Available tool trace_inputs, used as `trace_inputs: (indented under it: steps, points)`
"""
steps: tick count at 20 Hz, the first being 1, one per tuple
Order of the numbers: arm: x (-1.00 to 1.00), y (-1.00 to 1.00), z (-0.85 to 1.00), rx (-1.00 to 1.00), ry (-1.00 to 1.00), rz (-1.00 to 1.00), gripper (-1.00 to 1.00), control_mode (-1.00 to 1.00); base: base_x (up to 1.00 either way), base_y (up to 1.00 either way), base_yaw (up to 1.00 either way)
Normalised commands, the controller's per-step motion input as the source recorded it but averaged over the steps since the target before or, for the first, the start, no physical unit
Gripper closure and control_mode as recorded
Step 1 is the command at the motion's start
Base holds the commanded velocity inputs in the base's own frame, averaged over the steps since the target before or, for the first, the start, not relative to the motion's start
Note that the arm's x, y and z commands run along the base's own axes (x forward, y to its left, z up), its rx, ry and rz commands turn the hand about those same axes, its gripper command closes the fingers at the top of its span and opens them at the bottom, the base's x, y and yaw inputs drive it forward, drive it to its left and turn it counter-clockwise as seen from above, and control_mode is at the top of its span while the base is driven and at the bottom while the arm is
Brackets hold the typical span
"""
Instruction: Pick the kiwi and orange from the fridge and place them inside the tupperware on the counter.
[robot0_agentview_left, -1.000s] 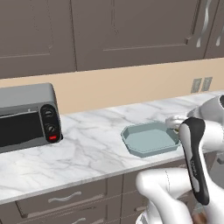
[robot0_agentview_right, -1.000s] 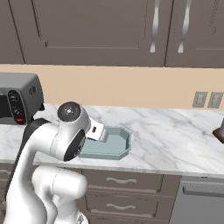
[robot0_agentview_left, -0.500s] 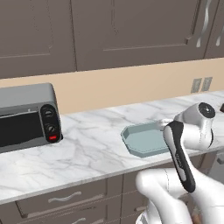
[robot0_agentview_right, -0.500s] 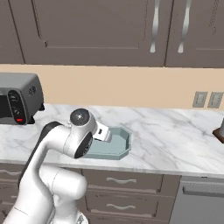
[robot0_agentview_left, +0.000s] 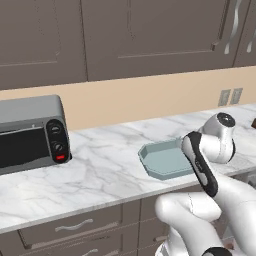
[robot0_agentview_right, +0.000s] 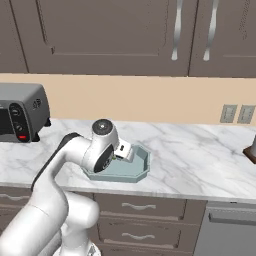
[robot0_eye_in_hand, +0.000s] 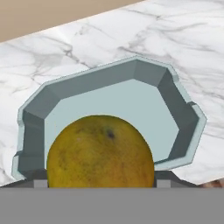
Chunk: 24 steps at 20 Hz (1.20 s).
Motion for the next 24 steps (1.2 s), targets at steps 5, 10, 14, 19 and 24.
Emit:
trace_inputs:
  steps: [5, 10, 14, 19, 24]
  points:
    - [0.33, -0.11, -0.29, 0.0, 0.01, 0.0, 1.0, -1.0, 0.0, 0.0, 0.0]
    - [0.45, -0.07, -0.39, 0.0, 0.0, 0.0, 1.0, -1.0, 0.0, 0.0, 0.0]
    - [0.42, -0.05, -0.45, 0.0, 0.0, 0.0, 1.0, -1.0, 0.0, 0.0, 0.0]
    - [0.34, -0.06, -0.44, 0.0, 0.01, 0.0, 1.0, -1.0, 0.0, 0.0, 0.0]
    - [0.39, -0.02, -0.29, 0.0, 0.06, 0.0, -1.0, -1.0, 0.0, 0.0, 0.0]
